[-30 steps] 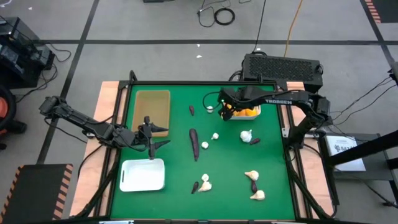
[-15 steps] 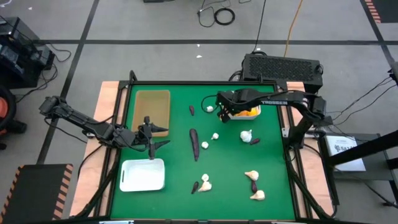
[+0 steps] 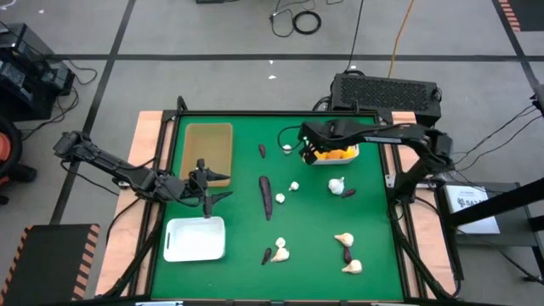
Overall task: Sort produce into baskets
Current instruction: Put the lemon into the top white bin, then put the white garlic into the orange bin
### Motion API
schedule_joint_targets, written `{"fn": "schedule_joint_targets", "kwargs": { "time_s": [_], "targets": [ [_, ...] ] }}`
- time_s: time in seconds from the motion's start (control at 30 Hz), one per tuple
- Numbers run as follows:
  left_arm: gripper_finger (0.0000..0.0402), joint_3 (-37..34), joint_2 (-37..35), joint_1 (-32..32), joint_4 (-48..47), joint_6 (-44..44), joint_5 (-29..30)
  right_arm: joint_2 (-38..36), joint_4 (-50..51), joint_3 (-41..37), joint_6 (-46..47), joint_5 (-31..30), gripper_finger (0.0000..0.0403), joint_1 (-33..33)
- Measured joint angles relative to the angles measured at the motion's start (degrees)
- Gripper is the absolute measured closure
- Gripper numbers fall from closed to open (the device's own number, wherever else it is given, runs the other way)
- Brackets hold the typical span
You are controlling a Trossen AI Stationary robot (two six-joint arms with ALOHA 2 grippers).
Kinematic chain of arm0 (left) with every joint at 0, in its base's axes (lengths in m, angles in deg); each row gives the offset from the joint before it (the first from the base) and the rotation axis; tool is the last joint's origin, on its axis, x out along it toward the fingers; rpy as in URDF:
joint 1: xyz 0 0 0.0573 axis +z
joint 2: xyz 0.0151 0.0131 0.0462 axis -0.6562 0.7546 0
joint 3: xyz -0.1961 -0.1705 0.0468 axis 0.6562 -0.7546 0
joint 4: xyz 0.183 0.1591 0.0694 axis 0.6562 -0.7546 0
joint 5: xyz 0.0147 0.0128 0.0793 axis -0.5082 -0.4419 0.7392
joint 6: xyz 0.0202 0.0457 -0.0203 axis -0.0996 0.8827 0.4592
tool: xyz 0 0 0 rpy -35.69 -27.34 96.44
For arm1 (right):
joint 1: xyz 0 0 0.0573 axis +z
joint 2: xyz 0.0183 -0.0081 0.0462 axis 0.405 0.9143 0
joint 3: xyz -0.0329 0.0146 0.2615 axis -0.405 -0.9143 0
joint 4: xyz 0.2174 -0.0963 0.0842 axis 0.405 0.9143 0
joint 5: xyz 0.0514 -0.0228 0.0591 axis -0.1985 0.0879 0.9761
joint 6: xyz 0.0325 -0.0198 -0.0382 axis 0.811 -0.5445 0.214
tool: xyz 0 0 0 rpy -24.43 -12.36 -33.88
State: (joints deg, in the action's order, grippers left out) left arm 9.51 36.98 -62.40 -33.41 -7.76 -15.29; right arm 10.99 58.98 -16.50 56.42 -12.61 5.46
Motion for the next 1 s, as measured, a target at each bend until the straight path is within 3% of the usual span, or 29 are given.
{"fn": "schedule_joint_targets", "kwargs": {
  "time_s": [0.23, 0.5, 0.63, 0.8, 1.0],
  "targets": [
    [0.015, 0.0, -0.01, 0.0, -0.06, -0.77, 0.0, -5.95, 0.0, 0.0, 1.34, 3.37, 0.0402, 5.4],
    [0.015, 0.0, 0.05, 0.0, -4.35, -10.65, -0.02, -7.58, -3.3, -0.09, 8.24, -7.81, 0.0403, 24.91],
    [0.015, -0.02, 0.06, 0.17, -3.39, -15.13, -0.33, -7.13, -12.71, -3.57, 10.08, -14.23, 0.0403, 34.75],
    [0.015, 1.89, 2.57, 3.18, -0.38, -14.29, -8.87, -7.11, -26.38, -11.58, 9.79, -22.37, 0.0403, 43.56],
    [0.015, 10.71, 13.08, 9.59, -0.62, -12.97, -17.11, -7.11, -31.51, -15.94, 8.65, -22.05, 0.0402, 46.2]
  ]
}}
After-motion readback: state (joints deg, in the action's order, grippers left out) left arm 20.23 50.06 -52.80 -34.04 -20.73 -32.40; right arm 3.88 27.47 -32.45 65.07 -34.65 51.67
